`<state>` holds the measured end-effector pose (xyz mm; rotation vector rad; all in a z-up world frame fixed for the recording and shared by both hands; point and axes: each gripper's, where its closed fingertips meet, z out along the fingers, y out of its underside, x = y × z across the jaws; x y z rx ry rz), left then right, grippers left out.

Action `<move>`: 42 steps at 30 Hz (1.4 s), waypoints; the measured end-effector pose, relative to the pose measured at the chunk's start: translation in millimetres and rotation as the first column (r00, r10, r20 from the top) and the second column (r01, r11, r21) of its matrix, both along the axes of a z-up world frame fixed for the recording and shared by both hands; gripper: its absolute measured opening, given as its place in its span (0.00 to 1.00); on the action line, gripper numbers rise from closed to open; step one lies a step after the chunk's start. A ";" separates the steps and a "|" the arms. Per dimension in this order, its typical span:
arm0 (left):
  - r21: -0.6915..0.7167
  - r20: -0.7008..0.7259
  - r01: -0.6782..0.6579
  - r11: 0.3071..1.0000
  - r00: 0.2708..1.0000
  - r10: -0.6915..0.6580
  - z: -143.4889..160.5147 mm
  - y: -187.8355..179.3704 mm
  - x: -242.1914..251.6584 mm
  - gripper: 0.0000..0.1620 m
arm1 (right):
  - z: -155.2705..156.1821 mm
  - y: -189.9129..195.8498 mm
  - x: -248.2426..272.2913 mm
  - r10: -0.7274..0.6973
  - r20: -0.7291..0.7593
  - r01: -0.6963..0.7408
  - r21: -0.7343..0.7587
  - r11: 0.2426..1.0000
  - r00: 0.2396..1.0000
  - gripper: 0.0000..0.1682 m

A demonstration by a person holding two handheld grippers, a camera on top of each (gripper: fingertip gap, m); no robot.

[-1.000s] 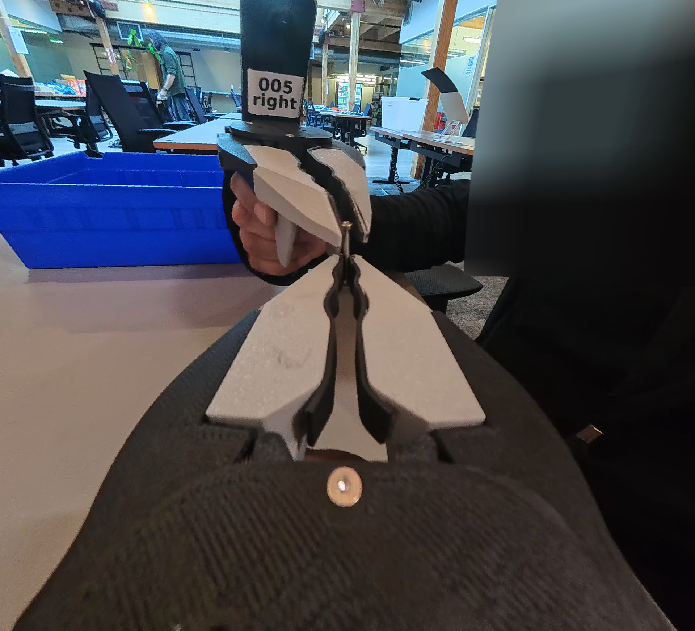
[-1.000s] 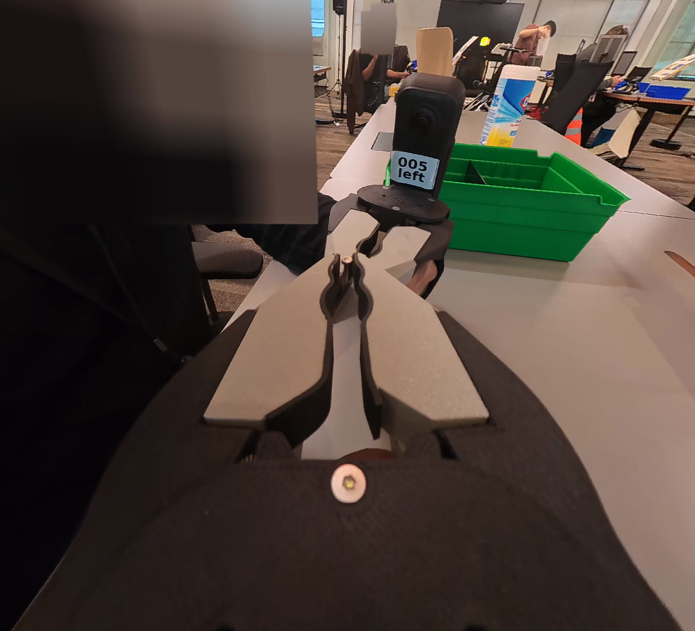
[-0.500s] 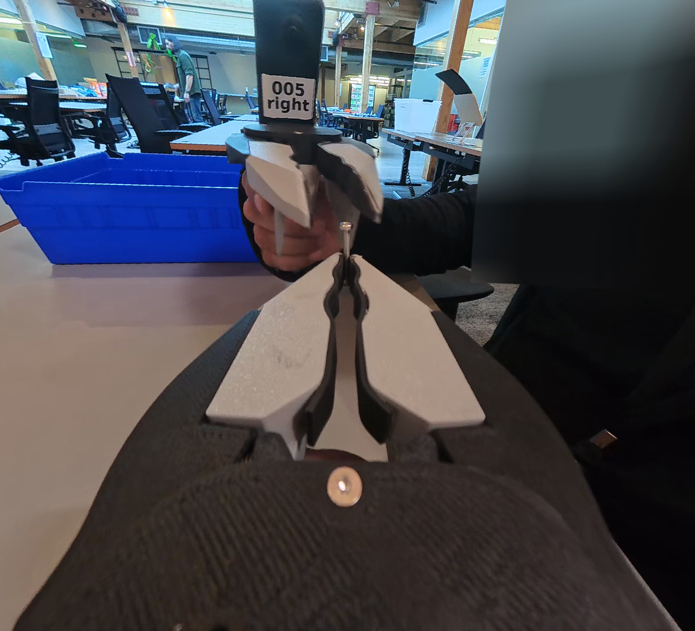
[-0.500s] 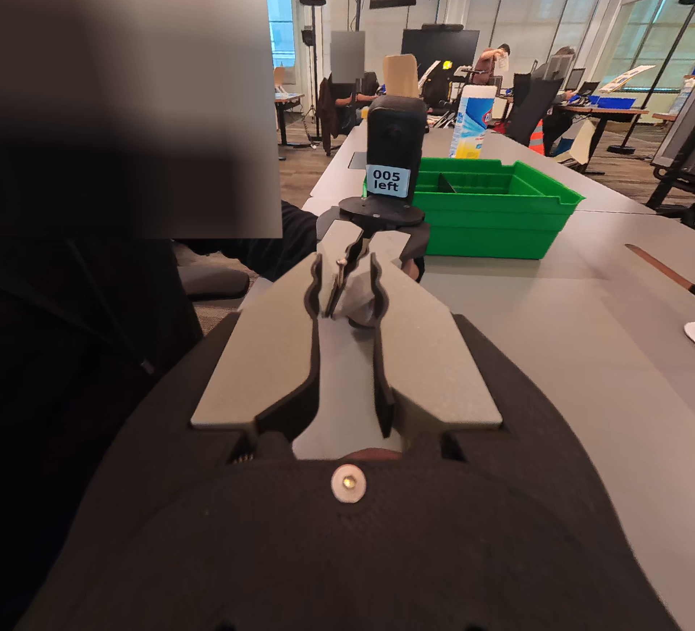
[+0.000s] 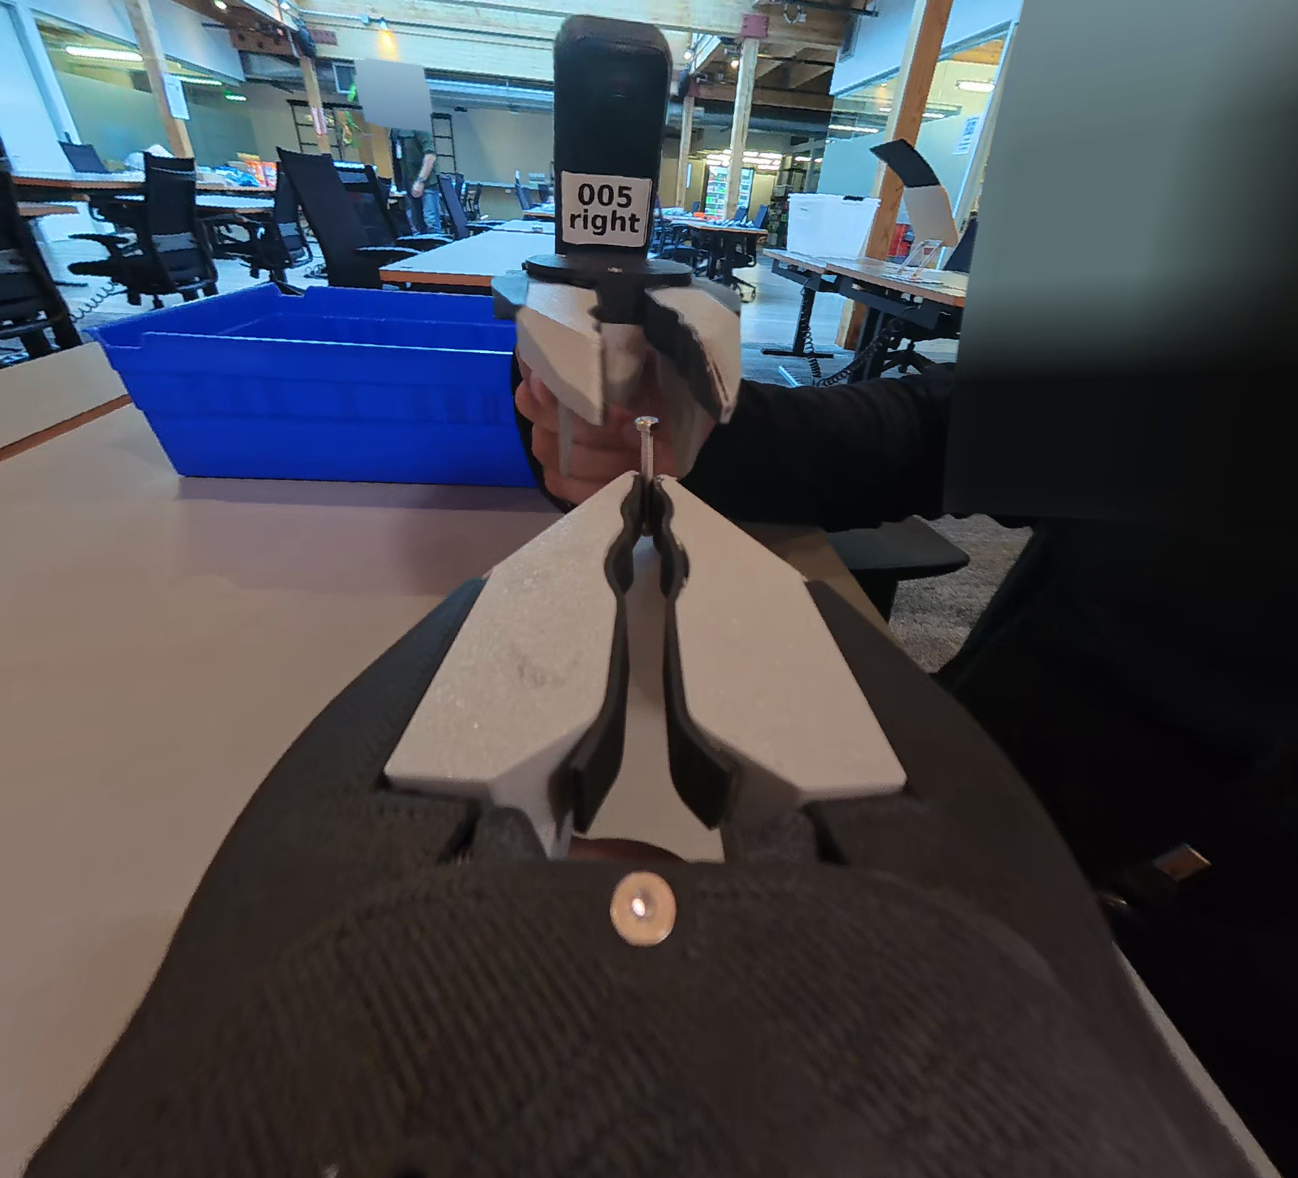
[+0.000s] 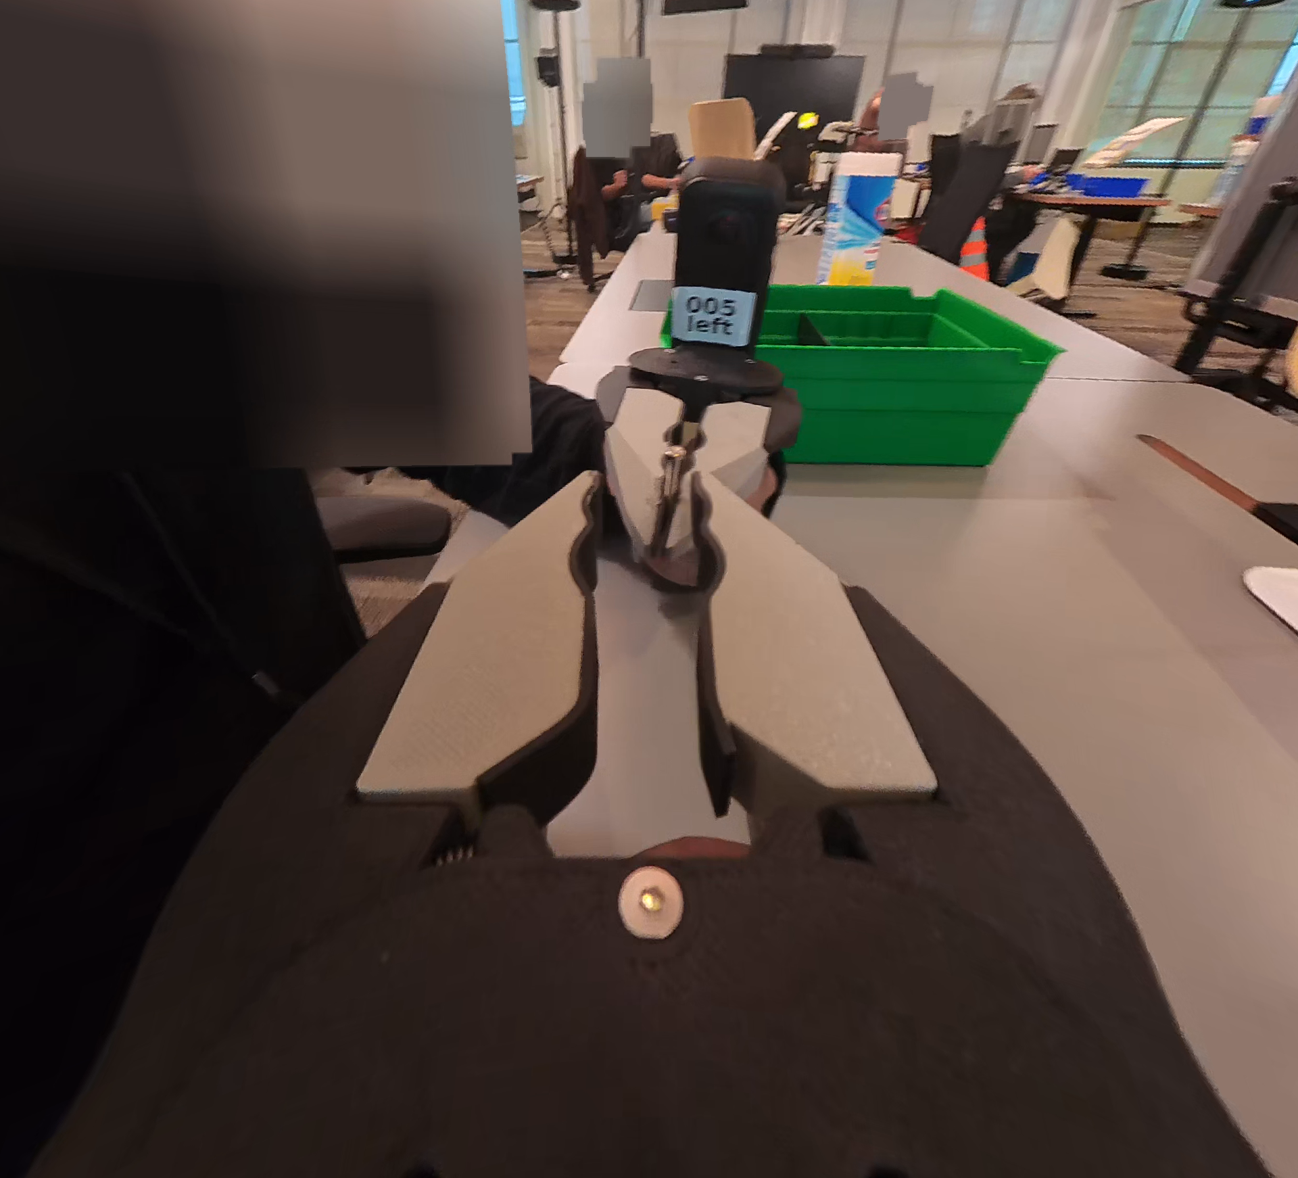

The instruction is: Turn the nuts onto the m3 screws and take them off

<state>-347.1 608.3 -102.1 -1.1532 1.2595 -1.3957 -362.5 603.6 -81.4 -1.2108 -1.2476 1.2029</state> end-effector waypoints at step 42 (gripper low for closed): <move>-0.067 -0.037 -0.235 0.970 0.972 0.233 -7.2 53.2 -10.7 0.00 | 1.5 40.5 -8.1 -0.109 -0.087 0.093 -0.169 0.981 0.990 0.08</move>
